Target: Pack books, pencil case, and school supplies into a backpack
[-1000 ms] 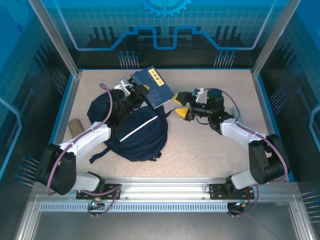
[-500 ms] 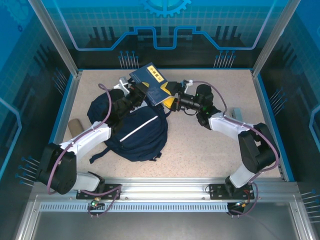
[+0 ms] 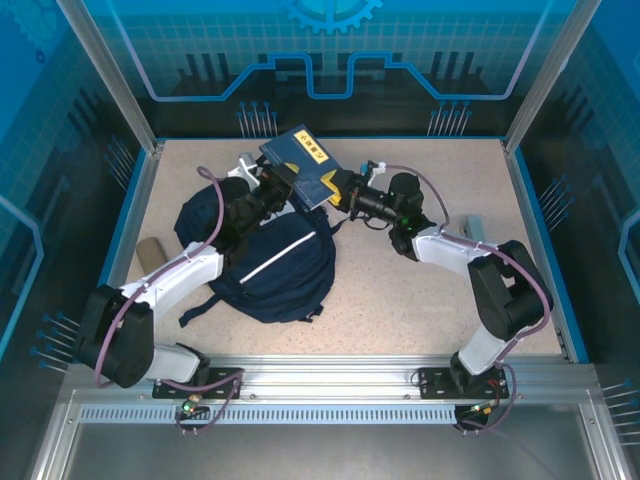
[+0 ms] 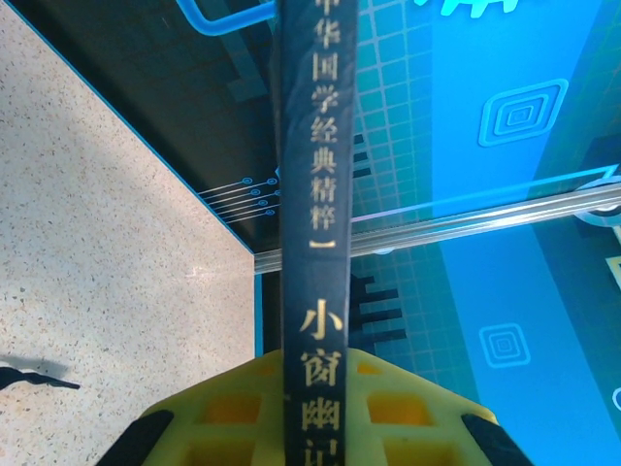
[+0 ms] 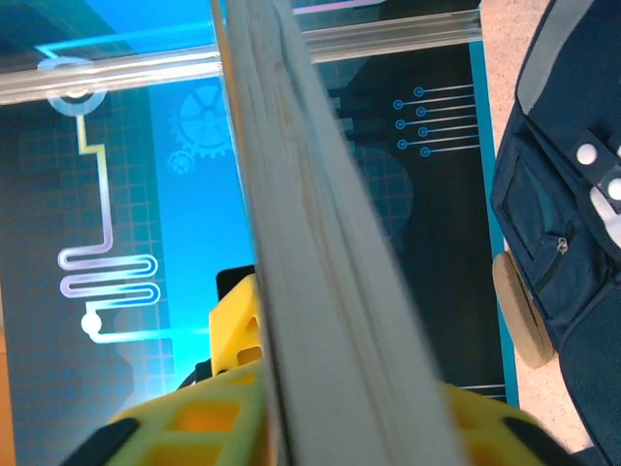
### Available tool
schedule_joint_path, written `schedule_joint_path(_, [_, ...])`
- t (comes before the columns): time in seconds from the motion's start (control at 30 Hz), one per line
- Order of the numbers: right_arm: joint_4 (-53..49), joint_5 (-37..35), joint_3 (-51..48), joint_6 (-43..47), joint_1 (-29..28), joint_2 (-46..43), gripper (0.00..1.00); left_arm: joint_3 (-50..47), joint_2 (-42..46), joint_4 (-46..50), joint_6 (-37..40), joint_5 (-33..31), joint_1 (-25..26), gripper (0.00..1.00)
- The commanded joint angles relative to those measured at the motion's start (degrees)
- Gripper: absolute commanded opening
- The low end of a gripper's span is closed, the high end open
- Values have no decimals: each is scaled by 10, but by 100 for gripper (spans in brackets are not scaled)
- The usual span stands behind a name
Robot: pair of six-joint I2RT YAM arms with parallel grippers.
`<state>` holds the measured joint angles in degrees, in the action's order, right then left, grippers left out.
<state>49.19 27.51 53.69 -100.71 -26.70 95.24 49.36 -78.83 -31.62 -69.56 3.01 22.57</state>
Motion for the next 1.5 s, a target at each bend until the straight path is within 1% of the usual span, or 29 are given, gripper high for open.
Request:
schedule_joint_path(0.0, [15, -44, -24, 27, -3, -35, 13, 21, 0, -8, 9, -2, 3, 9])
schedule_joint_path(0.07, [-36, -44, -20, 59, 1, -51, 9, 18, 4, 9, 15, -1, 3, 23])
schedule_joint_path(0.13, [-94, -44, -13, 102, 6, -71, 4, 12, 10, 32, 33, 4, 3, 39])
schedule_joint_path(0.2, [-187, -49, 0, 166, 12, -101, 1, 6, 19, 79, 61, 8, 3, 57])
schedule_joint_path(0.27, [-273, -60, 13, 231, 23, -128, 0, -3, 31, 121, 98, 13, 2, 69])
schedule_joint_path(0.33, [-360, -72, 29, 295, 32, -152, 0, -4, 42, 182, 148, 20, 4, 76])
schedule_joint_path(0.4, [-445, -92, 40, 357, 42, -175, 0, 12, 49, 277, 208, 24, 3, 80])
schedule_joint_path(0.47, [-505, -108, 45, 408, 55, -192, 0, 40, 50, 366, 263, 20, 6, 82])
schedule_joint_path(0.53, [-556, -123, 43, 447, 70, -210, 0, 76, 44, 470, 339, 15, 13, 85])
schedule_joint_path(0.6, [-595, -124, 38, 482, 93, -226, 0, 112, 36, 565, 408, -16, 27, 89])
schedule_joint_path(0.7, [-643, -130, 34, 533, 122, -249, 0, 143, 23, 653, 483, -78, 61, 99])
schedule_joint_path(0.8, [-686, -143, 38, 570, 144, -265, 0, 159, 8, 695, 534, -121, 94, 99])
schedule_joint_path(0.93, [-707, -145, 37, 581, 166, -279, 0, 184, -28, 738, 570, -158, 123, 98])
schedule_joint_path(1.07, [-706, -146, 34, 573, 171, -279, 0, 197, -72, 767, 593, -182, 141, 92])
schedule_joint_path(1.23, [-705, -139, 34, 559, 171, -266, 0, 210, -133, 791, 598, -224, 156, 79])
schedule_joint_path(1.3, [-704, -135, 34, 554, 171, -261, 0, 214, -151, 794, 601, -227, 158, 75])
schedule_joint_path(1.33, [-704, -133, 35, 552, 171, -260, 0, 215, -159, 796, 603, -227, 160, 73])
schedule_joint_path(1.47, [-703, -130, 34, 552, 169, -262, 0, 228, -192, 815, 603, -252, 164, 72])
